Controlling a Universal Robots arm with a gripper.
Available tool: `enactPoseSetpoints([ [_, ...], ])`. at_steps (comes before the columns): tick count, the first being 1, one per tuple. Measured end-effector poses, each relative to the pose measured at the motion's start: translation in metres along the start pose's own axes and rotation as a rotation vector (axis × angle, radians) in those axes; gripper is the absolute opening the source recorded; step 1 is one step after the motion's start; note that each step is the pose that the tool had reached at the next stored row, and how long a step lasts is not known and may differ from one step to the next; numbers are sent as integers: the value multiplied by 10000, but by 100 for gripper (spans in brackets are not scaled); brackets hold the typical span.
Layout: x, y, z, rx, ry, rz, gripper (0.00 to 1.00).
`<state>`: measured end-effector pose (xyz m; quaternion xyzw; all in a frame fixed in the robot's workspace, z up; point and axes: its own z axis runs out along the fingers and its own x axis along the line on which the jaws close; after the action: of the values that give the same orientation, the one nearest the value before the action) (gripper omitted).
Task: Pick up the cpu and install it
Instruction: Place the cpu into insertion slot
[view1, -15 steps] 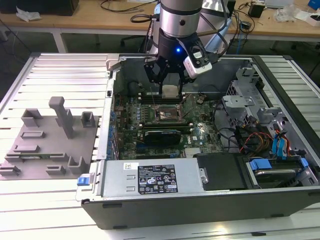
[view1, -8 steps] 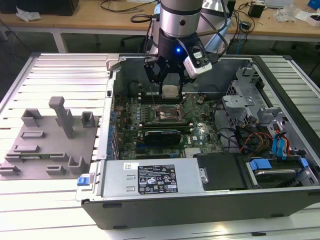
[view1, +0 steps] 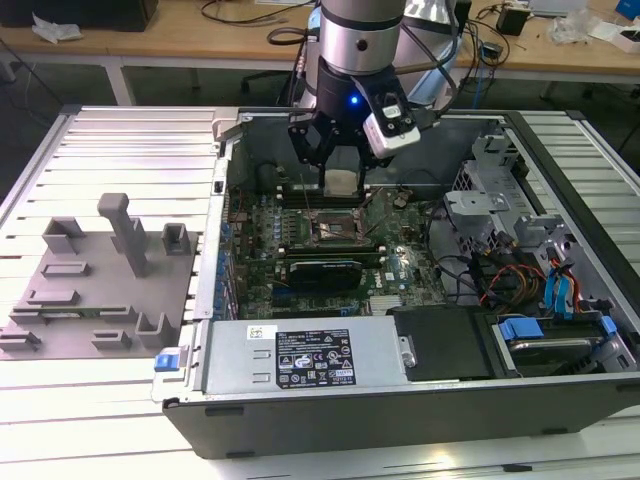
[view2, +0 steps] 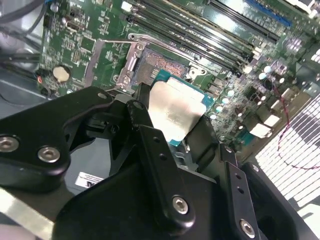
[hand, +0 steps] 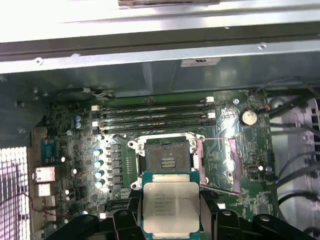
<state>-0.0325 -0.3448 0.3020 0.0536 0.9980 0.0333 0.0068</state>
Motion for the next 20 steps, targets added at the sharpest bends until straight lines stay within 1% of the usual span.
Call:
enactPoseSetpoints([
  [2, 0, 0, 1, 4, -27, 396, 55],
  [4, 0, 0, 2, 10, -67, 1001, 55],
  [6, 0, 0, 3, 14, -92, 1362, 55],
  [8, 0, 0, 4, 19, -132, 1949, 55],
  [12, 0, 0, 6, 26, -181, 2680, 55],
  [14, 0, 0, 8, 32, -222, 3286, 55],
  [20, 0, -1, 11, 45, -301, 4452, 55],
])
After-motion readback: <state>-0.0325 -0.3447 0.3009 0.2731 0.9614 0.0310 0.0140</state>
